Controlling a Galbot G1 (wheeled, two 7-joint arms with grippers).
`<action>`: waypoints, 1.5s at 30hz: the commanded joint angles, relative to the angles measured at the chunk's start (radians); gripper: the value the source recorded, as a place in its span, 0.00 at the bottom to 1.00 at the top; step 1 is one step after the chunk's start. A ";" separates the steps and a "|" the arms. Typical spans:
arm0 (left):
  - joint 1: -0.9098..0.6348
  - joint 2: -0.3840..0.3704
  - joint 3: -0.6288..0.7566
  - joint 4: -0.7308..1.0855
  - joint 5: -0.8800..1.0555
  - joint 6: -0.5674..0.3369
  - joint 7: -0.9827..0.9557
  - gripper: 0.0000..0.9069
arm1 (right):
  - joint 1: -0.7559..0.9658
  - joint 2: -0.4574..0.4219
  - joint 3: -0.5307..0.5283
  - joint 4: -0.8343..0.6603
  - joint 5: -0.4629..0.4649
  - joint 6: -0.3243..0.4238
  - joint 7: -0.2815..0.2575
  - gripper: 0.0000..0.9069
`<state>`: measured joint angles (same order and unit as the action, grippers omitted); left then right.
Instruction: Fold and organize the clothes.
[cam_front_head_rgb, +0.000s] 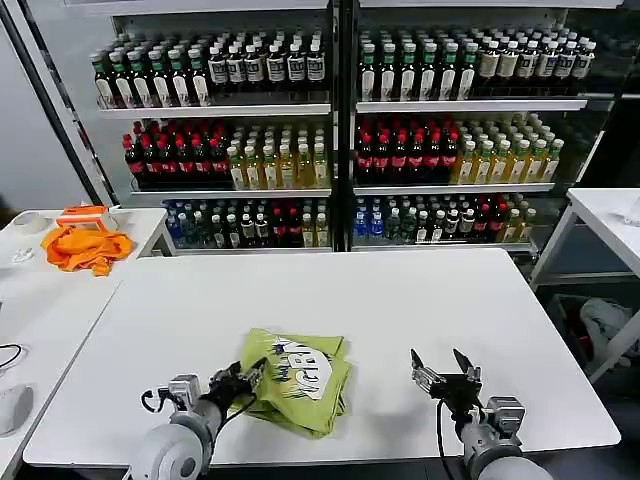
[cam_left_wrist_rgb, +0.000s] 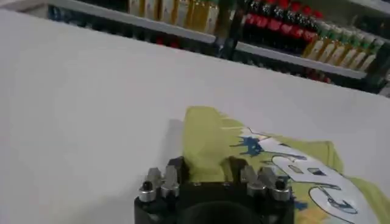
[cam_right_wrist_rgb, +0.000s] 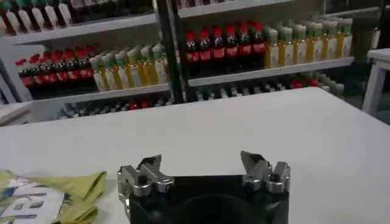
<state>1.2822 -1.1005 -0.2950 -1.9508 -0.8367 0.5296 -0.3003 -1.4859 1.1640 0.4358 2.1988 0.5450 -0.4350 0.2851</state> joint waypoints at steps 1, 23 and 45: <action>0.001 -0.008 -0.032 0.016 -0.252 0.013 0.006 0.07 | -0.006 0.001 0.002 0.003 0.000 0.000 0.000 1.00; 0.028 -0.079 -0.245 0.026 -0.668 -0.023 -0.009 0.03 | -0.030 0.004 0.016 0.024 0.000 0.001 0.001 1.00; 0.165 0.197 -0.303 -0.268 0.108 -0.098 0.006 0.02 | 0.026 0.024 -0.024 -0.004 0.001 0.012 -0.004 1.00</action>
<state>1.3333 -0.9594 -0.8532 -2.0489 -1.3892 0.5123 -0.3406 -1.4697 1.1859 0.4218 2.2014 0.5481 -0.4261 0.2831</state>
